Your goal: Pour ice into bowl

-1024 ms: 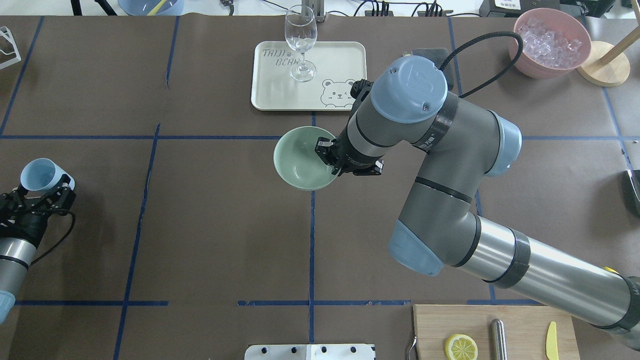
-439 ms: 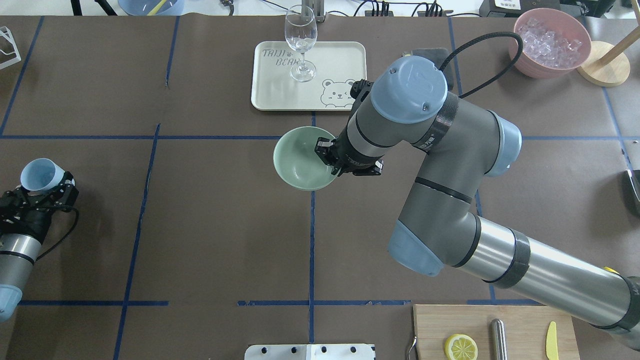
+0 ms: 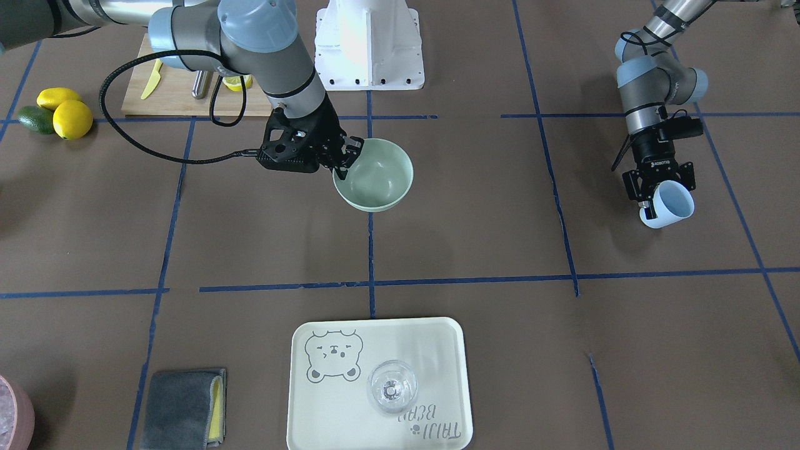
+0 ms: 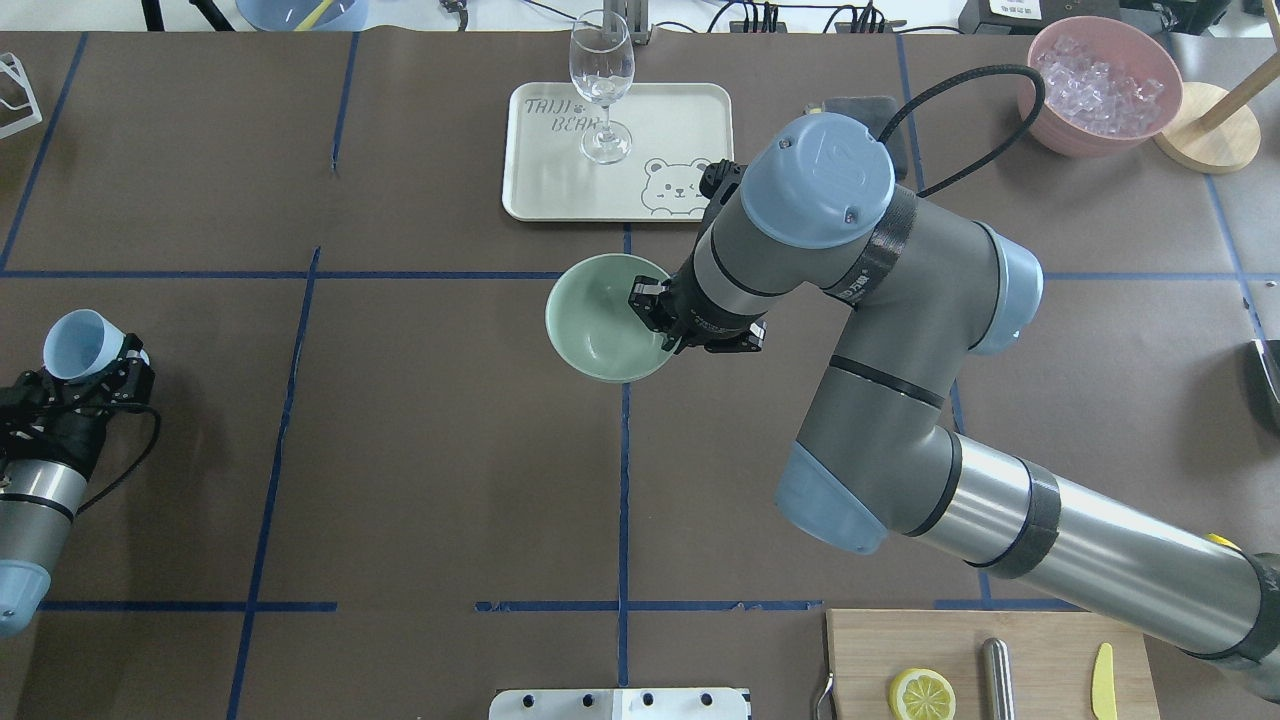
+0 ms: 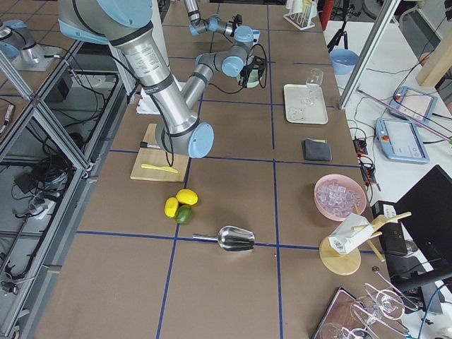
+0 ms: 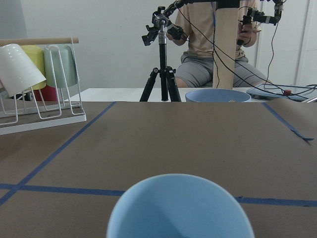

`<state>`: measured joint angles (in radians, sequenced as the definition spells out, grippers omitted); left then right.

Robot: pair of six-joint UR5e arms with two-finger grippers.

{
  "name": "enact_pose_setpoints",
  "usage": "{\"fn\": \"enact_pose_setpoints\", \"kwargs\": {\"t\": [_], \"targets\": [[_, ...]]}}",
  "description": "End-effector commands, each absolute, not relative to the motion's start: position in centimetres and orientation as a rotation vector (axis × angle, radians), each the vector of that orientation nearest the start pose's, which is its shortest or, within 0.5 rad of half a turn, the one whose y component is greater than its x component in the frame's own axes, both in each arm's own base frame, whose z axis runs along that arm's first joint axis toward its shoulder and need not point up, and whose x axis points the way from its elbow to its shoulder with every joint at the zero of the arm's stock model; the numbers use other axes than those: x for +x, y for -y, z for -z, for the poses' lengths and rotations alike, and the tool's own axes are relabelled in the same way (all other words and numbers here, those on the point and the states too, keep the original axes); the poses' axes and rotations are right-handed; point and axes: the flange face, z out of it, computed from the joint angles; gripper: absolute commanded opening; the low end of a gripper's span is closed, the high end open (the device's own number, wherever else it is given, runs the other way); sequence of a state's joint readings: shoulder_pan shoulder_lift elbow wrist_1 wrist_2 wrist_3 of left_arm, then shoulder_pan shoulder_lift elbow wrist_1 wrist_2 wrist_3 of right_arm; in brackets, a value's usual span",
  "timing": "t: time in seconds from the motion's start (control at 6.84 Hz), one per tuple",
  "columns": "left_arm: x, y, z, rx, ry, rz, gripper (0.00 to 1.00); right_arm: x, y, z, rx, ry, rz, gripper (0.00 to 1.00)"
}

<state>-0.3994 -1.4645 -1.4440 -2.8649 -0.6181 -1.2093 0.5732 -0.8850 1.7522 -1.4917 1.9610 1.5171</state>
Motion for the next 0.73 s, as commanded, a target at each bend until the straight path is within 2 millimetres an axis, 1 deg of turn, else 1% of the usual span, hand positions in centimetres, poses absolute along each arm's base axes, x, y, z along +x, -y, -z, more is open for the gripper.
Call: {"fn": "enact_pose_setpoints", "kwargs": {"t": [0.0, 0.15, 0.29, 0.44, 0.58], "targets": [[28.8, 39.7, -55.5, 1.232, -0.545, 0.415, 0.0, -55.1, 43.4, -14.4, -0.024, 0.976, -0.285, 0.0], [28.1, 40.2, -54.8, 1.249, -0.53, 0.411, 0.0, -59.7, 42.9, -12.5, -0.019, 0.948, -0.292, 0.0], [27.8, 40.5, -54.2, 1.266, -0.502, 0.382, 0.0, -63.6, 42.3, -11.3, -0.007, 0.915, -0.283, 0.0], [27.5, 40.7, -53.8, 1.276, -0.489, 0.374, 0.0, -66.6, 41.1, -11.8, 0.0, 0.906, -0.263, 0.0], [27.6, 40.8, -53.7, 1.275, -0.492, 0.374, 0.0, -68.6, 41.1, -12.6, 0.019, 0.927, -0.257, 0.0]]}}
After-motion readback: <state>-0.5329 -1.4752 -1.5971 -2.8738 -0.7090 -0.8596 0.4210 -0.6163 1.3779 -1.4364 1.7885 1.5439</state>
